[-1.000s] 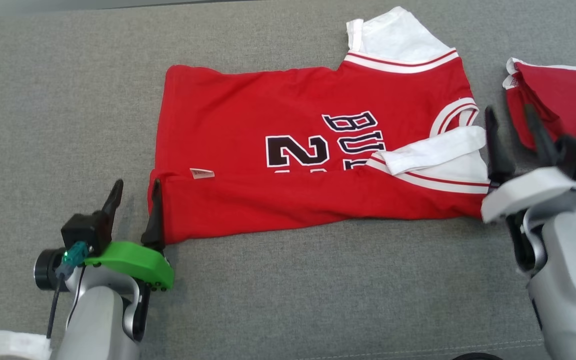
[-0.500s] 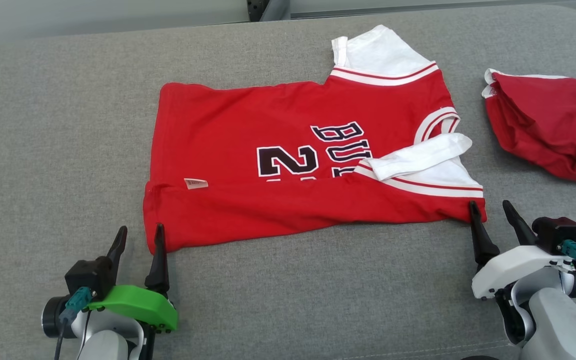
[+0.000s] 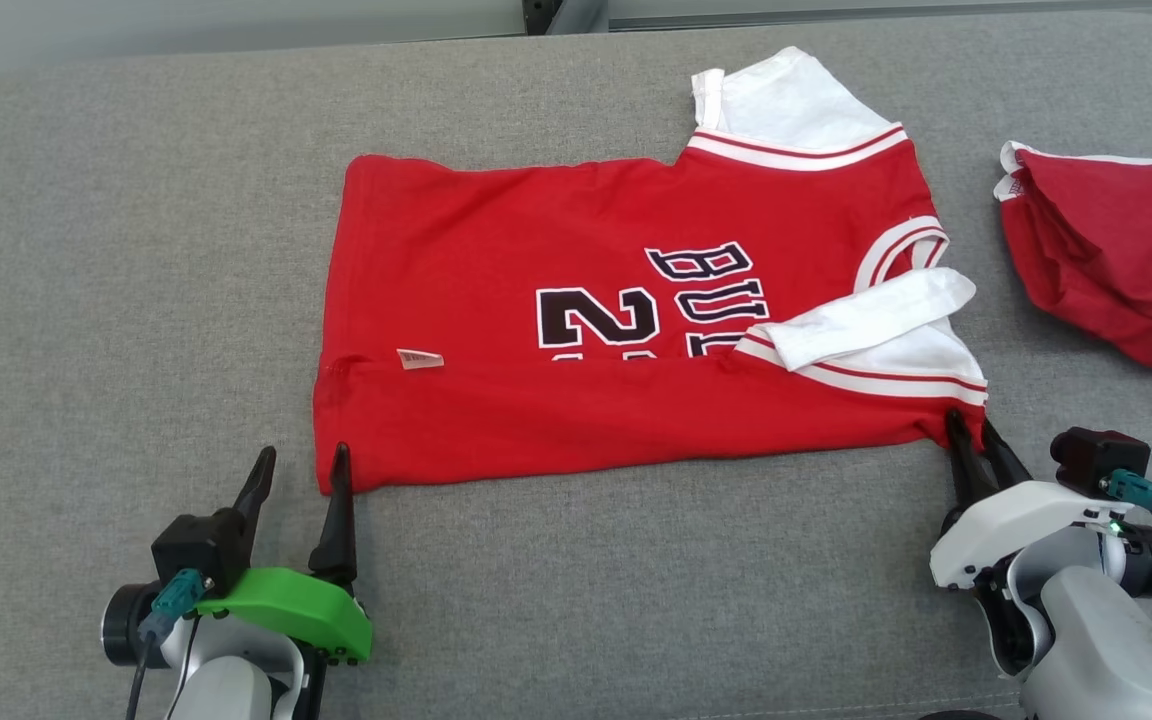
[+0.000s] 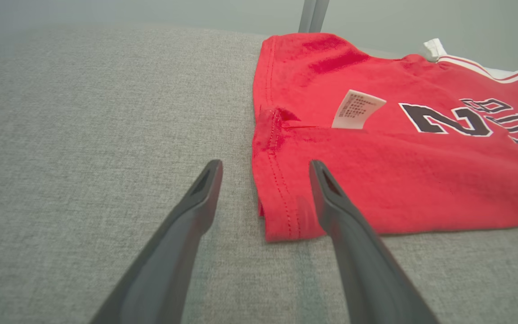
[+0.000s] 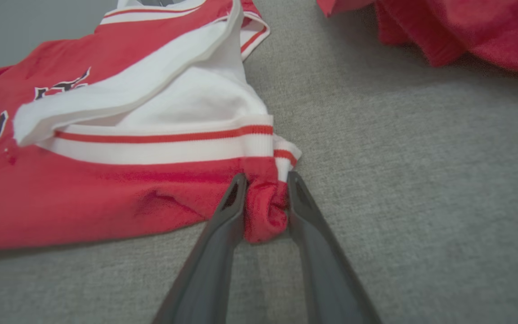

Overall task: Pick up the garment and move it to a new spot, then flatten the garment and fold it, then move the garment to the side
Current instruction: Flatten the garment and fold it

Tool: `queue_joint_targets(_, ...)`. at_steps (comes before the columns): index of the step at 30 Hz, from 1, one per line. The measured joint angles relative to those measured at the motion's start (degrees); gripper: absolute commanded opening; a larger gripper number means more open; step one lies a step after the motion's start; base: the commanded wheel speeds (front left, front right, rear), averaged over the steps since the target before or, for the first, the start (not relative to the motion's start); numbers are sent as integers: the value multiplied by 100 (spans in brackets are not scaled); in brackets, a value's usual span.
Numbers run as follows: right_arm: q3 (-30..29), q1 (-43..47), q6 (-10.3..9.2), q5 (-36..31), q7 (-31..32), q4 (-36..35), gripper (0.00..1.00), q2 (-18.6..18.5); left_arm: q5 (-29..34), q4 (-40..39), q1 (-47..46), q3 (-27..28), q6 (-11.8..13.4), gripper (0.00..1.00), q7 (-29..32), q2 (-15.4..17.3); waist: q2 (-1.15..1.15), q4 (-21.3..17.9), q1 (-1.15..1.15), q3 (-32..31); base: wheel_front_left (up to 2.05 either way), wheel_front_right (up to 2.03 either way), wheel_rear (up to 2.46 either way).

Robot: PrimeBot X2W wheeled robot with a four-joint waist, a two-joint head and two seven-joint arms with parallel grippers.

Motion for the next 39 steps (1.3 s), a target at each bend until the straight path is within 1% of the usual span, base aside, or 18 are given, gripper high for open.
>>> queue_joint_targets(10, 34, 15, 1, 113, 10, -236, 0, -96, -181, 188, 4, -112, 0, 100, 0, 0, 0, -53, 0, -25, 0, 0, 0)
queue_joint_targets(14, 121, 15, 0, 129, 19, -387, 0, -118, -367, 293, -24, -230, 0, 100, 0, -2, 0, -98, 0, 19, 0, 0, 0)
queue_joint_targets(21, 258, -3, 0, 131, 18, -577, 0, -143, -543, 459, -183, -229, 0, 100, 0, -2, 0, -154, 0, 126, 0, 0, 0)
queue_joint_targets(22, 269, -10, 0, 132, 18, -588, 0, -144, -570, 504, -207, -243, 0, 56, 0, -2, 0, -160, 0, 138, 0, 0, 0)
queue_joint_targets(23, 278, -14, 0, 137, 19, -601, 0, -145, -637, 541, -219, -246, 0, 0, 0, -3, 0, -164, 0, 149, 0, 0, 0)
queue_joint_targets(32, 288, -48, 0, 185, 19, -644, 0, -143, -912, 799, -327, -348, 0, 0, 0, -7, 0, -143, 0, 156, 0, 0, 0)
queue_joint_targets(39, 168, 91, 0, 287, 19, -586, 0, -108, -900, 847, -163, -266, 0, 0, 0, 13, 0, -128, 0, -111, 0, 0, 0)
